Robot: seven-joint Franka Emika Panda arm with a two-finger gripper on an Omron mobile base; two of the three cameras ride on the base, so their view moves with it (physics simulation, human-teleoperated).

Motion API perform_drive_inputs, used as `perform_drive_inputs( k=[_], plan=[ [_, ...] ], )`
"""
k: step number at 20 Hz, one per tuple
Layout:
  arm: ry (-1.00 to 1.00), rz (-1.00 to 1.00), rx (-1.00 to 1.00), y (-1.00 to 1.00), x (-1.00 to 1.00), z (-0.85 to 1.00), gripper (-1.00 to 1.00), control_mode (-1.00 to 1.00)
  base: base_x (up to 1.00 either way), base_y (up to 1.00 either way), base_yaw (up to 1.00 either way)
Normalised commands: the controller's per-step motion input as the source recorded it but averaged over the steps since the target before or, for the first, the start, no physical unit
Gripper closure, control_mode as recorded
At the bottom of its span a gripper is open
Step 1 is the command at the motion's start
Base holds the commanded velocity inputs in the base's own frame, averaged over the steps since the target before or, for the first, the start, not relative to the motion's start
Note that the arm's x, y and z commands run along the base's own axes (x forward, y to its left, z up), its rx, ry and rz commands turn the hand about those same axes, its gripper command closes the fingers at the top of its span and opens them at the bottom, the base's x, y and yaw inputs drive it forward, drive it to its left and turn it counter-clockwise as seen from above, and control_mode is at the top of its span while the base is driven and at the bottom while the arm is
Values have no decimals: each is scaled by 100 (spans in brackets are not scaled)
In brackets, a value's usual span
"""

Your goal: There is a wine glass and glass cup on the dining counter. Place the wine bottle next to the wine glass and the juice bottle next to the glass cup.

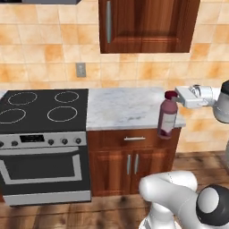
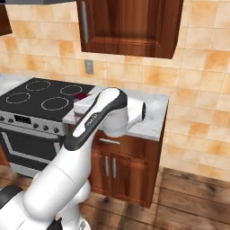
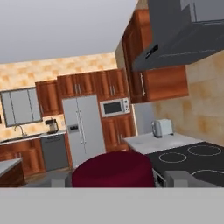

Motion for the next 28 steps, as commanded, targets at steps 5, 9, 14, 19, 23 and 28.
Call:
perform_drive_inputs(
  k=[5,9,14,19,23,28],
  plan=[
    [0,0,0,0,0,0,100,100,-96,14,21],
    [0,0,0,0,0,0,100,100,-98,12,28],
    [0,0,0,0,0,0,100,100,-100,2,40],
    [0,0,0,0,0,0,100,100,-100,12,47],
    [0,0,0,0,0,0,100,100,-100,23,48],
    [0,0,0,0,0,0,100,100,-99,27,47]
  ],
)
